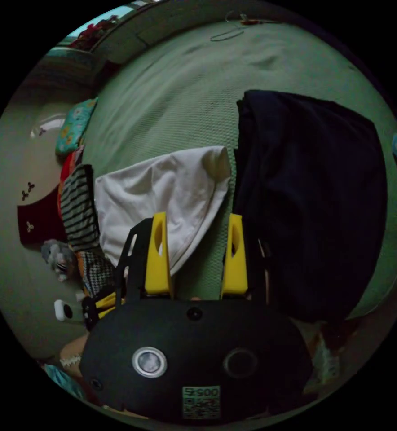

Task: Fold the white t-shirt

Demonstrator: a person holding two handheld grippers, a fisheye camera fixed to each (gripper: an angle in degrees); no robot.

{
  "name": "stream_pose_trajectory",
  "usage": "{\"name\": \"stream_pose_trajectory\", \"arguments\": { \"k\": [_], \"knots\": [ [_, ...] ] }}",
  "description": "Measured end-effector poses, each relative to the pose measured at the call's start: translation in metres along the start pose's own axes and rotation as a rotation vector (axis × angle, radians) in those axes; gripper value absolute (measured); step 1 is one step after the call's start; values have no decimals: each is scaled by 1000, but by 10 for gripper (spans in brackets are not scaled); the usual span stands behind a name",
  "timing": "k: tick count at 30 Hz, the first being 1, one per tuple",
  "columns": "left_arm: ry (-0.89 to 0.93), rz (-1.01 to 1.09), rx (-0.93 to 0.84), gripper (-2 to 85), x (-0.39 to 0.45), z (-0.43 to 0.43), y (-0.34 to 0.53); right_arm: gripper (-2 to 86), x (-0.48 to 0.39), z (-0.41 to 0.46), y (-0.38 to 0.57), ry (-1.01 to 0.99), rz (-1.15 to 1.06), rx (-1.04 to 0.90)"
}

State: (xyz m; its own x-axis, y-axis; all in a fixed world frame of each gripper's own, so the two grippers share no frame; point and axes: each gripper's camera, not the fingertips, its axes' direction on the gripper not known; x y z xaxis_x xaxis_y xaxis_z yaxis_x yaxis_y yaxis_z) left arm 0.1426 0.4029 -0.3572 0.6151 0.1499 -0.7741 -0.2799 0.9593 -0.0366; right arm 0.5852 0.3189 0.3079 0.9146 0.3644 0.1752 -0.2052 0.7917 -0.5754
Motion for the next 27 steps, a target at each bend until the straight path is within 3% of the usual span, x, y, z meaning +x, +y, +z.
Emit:
{"name": "stream_pose_trajectory", "arguments": {
  "k": [4,8,16,22,27],
  "knots": [
    [29,-3,8,60,-18,-24,23,144,-8,11,-22,-143,39,7],
    [33,-11,22,60,-40,-53,48,123,-29,29,-46,-7,71,-8],
    [38,-8,25,60,-77,-109,96,20,-83,32,-88,-36,118,93],
    [63,-34,89,59,-113,-181,137,-11,-200,-7,-100,70,-23,148],
    [-2,-97,125,55,-156,-258,180,-16,-361,-35,-109,168,-180,195]
  ]
}}
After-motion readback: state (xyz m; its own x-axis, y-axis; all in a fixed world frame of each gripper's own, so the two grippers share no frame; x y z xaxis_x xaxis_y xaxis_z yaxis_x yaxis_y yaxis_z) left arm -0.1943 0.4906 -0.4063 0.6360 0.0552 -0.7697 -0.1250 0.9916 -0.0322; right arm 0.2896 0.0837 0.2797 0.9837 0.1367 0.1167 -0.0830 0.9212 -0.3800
